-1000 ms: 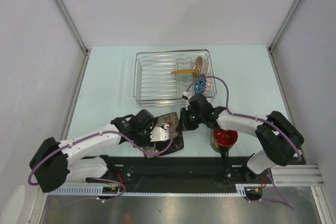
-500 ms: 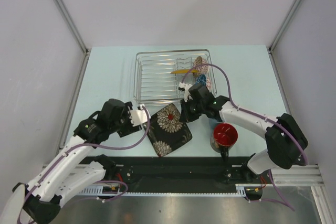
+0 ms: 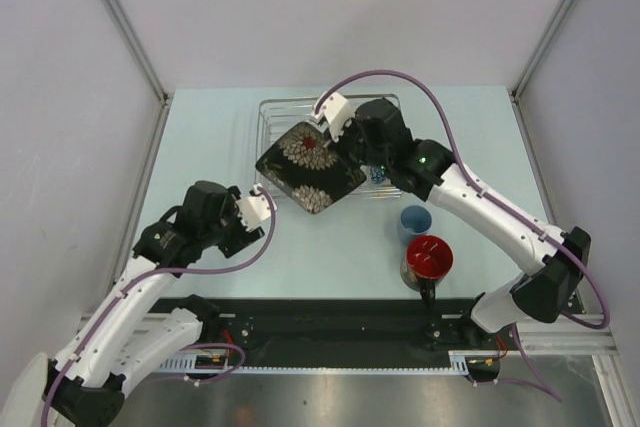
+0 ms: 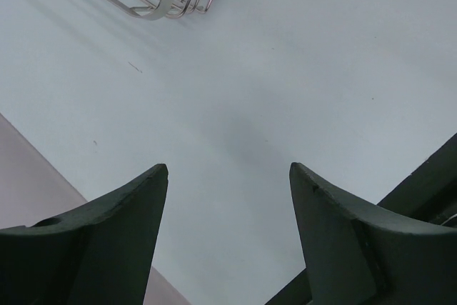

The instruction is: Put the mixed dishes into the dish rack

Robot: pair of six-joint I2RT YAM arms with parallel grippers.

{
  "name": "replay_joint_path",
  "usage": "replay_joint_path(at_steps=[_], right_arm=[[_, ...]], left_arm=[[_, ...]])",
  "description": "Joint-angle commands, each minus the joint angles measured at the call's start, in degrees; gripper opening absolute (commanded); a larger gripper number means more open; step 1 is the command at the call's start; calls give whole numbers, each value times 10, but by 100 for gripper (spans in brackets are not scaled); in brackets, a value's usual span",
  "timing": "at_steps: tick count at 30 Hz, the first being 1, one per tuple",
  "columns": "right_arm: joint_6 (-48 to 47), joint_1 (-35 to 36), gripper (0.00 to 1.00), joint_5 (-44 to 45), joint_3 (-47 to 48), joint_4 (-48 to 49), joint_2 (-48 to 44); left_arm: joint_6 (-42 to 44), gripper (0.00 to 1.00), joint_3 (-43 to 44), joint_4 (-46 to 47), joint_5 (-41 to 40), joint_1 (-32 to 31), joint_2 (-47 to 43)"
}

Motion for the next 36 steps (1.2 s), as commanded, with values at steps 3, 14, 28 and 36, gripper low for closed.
replay_joint_path(at_steps=[3, 14, 28, 36], right_arm=[[-243, 1, 0, 139, 116, 78, 29], [-433, -9, 0, 214, 61, 181, 61], [-488, -43, 0, 165, 10, 140, 25], [-517, -73, 0, 103, -15, 100, -7]], left_arm=[[-32, 75, -3, 17, 21, 4, 0], [-32, 75, -24, 31, 17, 8, -9], [-31, 74, -19, 49, 15, 13, 10], [-30, 74, -23, 57, 10, 15, 16]])
